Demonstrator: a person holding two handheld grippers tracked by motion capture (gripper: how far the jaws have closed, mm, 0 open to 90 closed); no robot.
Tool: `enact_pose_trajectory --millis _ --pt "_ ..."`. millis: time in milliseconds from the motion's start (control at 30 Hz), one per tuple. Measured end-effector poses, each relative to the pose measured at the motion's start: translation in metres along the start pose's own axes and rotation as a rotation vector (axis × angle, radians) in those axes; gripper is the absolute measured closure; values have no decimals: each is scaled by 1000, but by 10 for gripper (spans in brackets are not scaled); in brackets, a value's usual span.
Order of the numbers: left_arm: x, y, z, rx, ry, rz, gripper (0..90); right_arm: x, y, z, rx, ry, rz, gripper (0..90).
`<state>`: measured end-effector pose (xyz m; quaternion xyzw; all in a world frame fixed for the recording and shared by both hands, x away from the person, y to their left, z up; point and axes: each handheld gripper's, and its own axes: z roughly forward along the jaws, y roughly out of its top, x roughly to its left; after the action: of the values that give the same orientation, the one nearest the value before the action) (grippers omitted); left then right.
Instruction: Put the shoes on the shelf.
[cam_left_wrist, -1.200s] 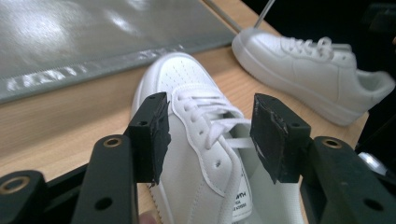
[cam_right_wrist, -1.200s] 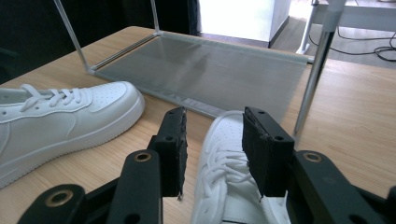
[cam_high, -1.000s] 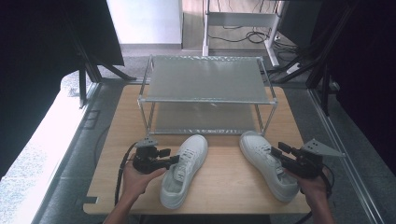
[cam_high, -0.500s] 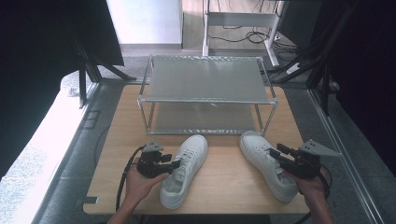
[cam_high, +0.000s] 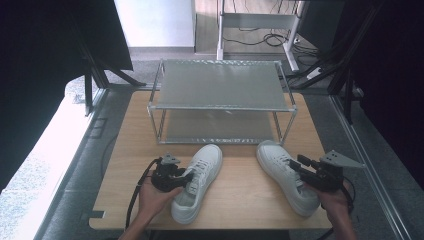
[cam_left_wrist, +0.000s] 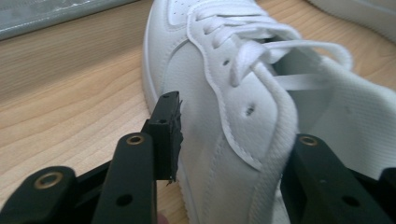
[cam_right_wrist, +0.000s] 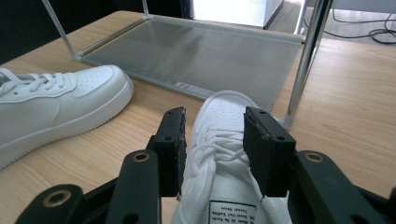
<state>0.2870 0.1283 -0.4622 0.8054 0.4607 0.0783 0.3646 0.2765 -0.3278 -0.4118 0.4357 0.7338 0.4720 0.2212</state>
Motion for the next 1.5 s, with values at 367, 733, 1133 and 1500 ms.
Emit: enact_pose_trajectory --millis 367,733,1133,1500 --pt "-4 3 7 15 60 0 706 -10 2 -7 39 -60 0 563" --pt "-7 -1 10 -17 118 -4 765 -22 -5 -4 157 -41 -15 513" --pt "-6 -2 10 -21 111 -8 778 -37 -17 35 362 -77 -80 551" --pt "-5 -3 10 -26 106 -11 779 -45 -16 59 444 -90 -148 623"
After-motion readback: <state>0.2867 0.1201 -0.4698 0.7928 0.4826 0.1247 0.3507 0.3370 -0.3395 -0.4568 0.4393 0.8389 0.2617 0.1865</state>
